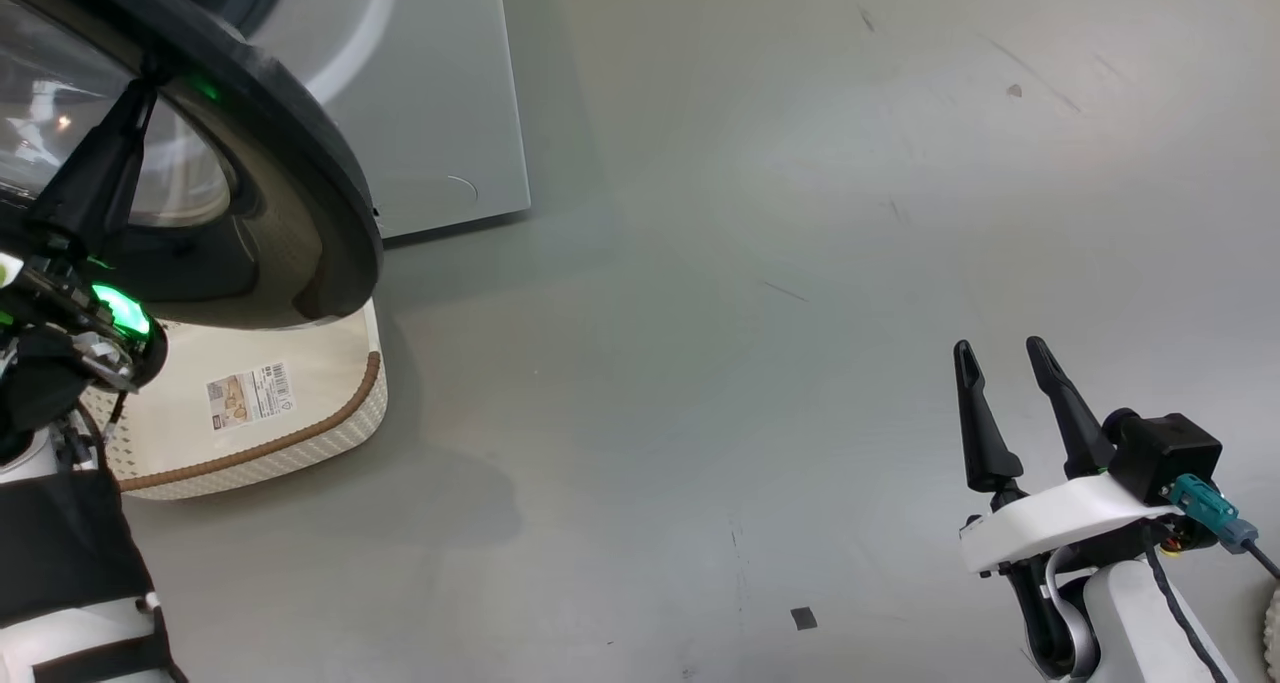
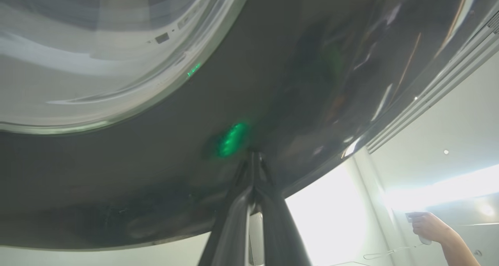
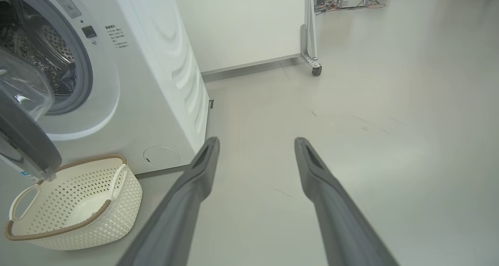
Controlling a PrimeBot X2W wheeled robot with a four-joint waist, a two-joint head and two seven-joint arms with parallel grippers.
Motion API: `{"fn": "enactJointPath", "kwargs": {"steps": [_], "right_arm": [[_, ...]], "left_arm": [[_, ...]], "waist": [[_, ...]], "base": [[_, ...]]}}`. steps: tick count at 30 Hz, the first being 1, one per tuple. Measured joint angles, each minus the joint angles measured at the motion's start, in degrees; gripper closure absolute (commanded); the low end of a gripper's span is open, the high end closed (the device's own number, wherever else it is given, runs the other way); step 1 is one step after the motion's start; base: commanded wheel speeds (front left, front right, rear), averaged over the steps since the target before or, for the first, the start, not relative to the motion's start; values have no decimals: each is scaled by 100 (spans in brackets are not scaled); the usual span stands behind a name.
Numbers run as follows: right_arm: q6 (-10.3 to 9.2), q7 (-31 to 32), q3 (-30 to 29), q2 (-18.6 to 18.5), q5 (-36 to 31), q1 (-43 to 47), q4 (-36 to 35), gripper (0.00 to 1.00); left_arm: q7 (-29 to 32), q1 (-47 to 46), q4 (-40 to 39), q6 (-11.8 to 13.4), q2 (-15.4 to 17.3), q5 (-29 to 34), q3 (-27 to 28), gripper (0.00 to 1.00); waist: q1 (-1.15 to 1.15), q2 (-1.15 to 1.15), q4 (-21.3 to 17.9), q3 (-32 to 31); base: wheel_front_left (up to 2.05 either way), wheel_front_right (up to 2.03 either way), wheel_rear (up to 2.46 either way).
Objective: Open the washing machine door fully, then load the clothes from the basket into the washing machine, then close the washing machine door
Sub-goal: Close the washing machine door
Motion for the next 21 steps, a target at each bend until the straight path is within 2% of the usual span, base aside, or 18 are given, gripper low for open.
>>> {"fn": "enactJointPath", "kwargs": {"steps": [10,21], "right_arm": [[-2,0,-171,31,0,-60,-44,0],[-4,0,-320,37,-2,-61,-91,0]], "left_arm": [[-573,-229,277,0,1,79,-305,100],[-970,-281,437,0,-1,58,-659,100]], "waist": [[0,0,-82,168],[0,0,198,93]], "base": [[0,0,0],[0,0,0]]}}
